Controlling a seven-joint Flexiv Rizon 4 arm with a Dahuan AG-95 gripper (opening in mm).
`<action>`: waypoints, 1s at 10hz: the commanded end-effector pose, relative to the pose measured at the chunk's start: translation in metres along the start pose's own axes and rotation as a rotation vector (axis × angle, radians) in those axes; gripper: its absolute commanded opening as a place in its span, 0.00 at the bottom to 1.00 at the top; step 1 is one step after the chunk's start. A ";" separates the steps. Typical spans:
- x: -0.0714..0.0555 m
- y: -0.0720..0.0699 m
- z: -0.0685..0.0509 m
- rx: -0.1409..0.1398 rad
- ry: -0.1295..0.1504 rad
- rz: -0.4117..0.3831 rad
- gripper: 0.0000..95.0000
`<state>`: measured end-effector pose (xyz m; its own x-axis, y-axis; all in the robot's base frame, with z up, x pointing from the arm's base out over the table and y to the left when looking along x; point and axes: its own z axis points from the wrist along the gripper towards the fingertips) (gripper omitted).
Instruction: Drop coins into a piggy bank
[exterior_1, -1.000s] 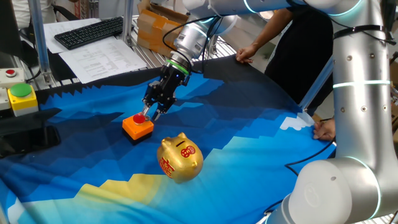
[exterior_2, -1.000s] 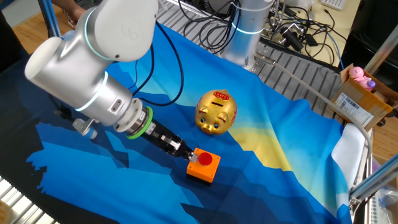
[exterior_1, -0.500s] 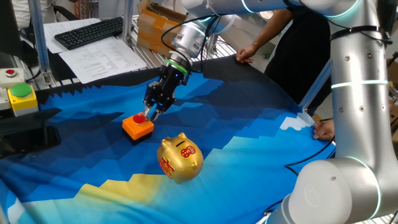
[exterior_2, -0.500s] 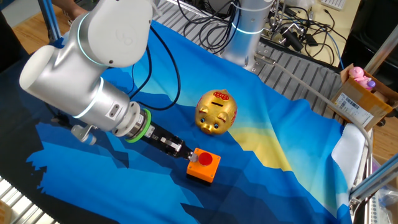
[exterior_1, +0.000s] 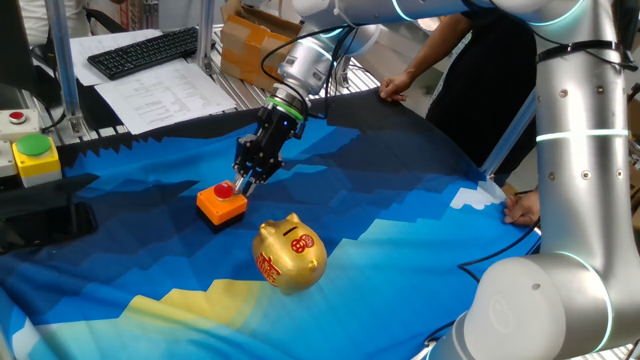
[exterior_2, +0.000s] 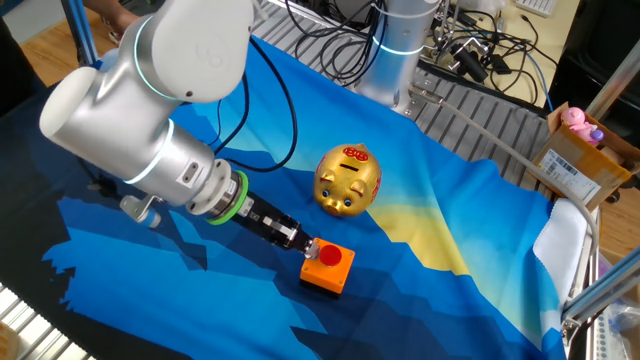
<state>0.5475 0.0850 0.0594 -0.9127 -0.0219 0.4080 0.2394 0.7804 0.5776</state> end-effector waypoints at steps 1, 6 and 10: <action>-0.001 0.000 0.000 0.000 0.003 -0.001 0.20; -0.001 0.000 0.000 -0.001 0.011 -0.008 0.00; -0.001 0.000 -0.001 -0.015 0.027 -0.013 0.00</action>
<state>0.5486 0.0848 0.0601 -0.9057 -0.0510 0.4209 0.2336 0.7683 0.5959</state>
